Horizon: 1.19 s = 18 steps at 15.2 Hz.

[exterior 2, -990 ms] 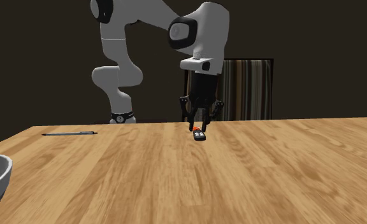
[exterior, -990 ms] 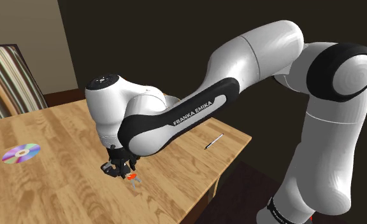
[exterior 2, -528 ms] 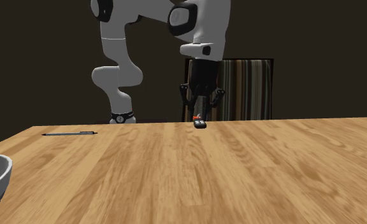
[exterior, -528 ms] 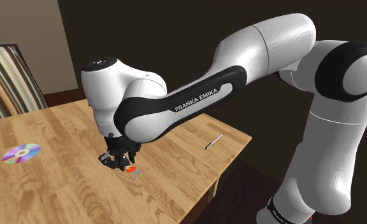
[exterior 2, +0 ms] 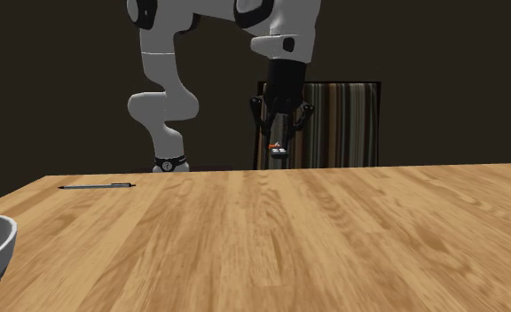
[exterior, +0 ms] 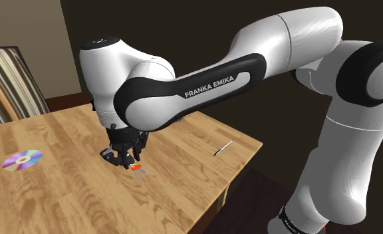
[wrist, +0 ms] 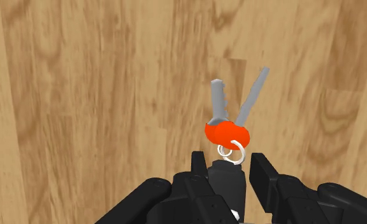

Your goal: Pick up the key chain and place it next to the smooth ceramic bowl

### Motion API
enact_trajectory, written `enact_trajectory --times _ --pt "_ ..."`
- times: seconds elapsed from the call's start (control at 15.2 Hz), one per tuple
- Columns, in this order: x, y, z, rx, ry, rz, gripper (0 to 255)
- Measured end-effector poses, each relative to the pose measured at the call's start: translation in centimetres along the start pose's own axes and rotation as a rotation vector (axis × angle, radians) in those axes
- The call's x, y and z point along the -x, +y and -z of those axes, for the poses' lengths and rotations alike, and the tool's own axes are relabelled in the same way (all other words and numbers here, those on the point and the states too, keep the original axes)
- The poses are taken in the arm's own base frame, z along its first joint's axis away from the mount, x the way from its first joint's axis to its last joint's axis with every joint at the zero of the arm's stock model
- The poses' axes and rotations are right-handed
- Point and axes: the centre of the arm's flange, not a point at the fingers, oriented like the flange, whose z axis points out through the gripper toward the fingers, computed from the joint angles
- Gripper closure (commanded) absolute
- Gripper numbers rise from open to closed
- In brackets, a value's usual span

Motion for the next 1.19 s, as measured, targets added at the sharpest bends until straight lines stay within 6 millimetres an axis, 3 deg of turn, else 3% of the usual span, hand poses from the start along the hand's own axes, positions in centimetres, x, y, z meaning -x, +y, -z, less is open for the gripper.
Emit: enact_trajectory --times 0.53,0.73,1.19 --pt "-0.3 1.1 3.6 0.0 0.0 0.0 255" --pt "-1.1 4.2 3.4 0.001 -0.001 -0.001 255" --pt "-2.2 13.6 2.0 0.0 -0.001 -0.001 255"
